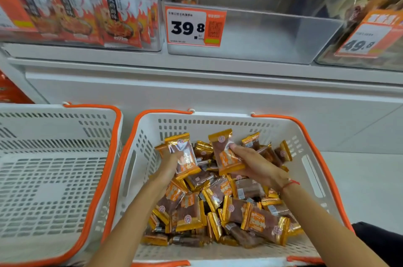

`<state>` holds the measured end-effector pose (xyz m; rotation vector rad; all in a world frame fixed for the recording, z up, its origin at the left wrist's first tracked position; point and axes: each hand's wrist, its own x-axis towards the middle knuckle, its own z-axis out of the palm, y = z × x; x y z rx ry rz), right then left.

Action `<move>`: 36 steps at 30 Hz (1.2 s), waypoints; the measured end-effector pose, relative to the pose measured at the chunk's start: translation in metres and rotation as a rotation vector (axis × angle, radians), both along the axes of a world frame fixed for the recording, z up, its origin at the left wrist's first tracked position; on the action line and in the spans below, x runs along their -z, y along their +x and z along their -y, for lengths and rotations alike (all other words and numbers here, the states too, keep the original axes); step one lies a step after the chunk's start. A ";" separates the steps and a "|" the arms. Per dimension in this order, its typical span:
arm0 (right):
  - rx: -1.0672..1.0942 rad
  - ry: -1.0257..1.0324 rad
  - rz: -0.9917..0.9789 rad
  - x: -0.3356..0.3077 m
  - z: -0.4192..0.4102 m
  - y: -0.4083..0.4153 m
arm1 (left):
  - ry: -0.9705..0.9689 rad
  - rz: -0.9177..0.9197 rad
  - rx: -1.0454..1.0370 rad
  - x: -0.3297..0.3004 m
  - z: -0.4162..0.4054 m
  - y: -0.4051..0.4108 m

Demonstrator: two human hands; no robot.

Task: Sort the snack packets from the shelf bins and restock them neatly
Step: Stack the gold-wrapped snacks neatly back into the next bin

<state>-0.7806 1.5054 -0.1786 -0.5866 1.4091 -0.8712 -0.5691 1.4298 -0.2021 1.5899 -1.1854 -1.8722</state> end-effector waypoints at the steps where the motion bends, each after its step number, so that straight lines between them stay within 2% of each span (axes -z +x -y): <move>1: 0.022 -0.023 0.078 -0.010 0.003 0.003 | -0.003 0.021 0.019 -0.002 -0.001 -0.001; 4: 0.066 -0.097 0.103 -0.034 0.010 0.019 | 0.049 -0.037 -0.006 -0.016 -0.008 -0.010; 9: 0.116 -0.238 -0.211 -0.054 0.006 0.047 | 0.095 -0.248 -0.162 -0.053 -0.011 -0.025; 11: 0.129 -0.316 -0.293 -0.066 0.004 0.055 | 0.026 -0.265 -0.157 -0.062 -0.011 -0.026; 14: 0.102 -0.436 -0.441 -0.084 0.002 0.065 | -0.103 -0.206 -0.010 -0.060 -0.011 -0.024; 16: 0.074 -0.508 -0.583 -0.097 0.005 0.067 | -0.187 -0.188 0.054 -0.091 -0.014 -0.021; 18: 0.006 -0.552 -0.706 -0.111 0.012 0.066 | -0.297 -0.251 0.029 -0.118 -0.011 -0.019; 19: -0.035 -0.565 -0.704 -0.121 0.015 0.066 | -0.343 -0.275 0.035 -0.126 -0.007 -0.019; 22: -0.190 -0.654 -0.453 -0.160 0.028 0.067 | -0.467 -0.390 0.055 -0.163 0.005 -0.019; 24: -0.285 -0.710 -0.372 -0.189 0.035 0.067 | -0.549 -0.434 0.044 -0.187 0.015 -0.018; 26: -0.334 -0.779 -0.436 -0.214 0.044 0.067 | -0.689 -0.369 0.068 -0.207 0.029 -0.016; 27: -0.324 -0.812 -0.483 -0.226 0.049 0.066 | -0.800 -0.273 0.081 -0.216 0.038 -0.016; 30: -0.163 -0.856 -0.540 -0.256 0.068 0.061 | -1.132 -0.063 0.123 -0.251 0.064 -0.020; 34: -0.083 -0.788 -0.510 -0.278 0.104 0.048 | -1.291 0.057 0.260 -0.287 0.104 -0.023; 36: -0.061 -0.751 -0.518 -0.283 0.123 0.039 | -1.293 0.142 0.256 -0.284 0.120 -0.016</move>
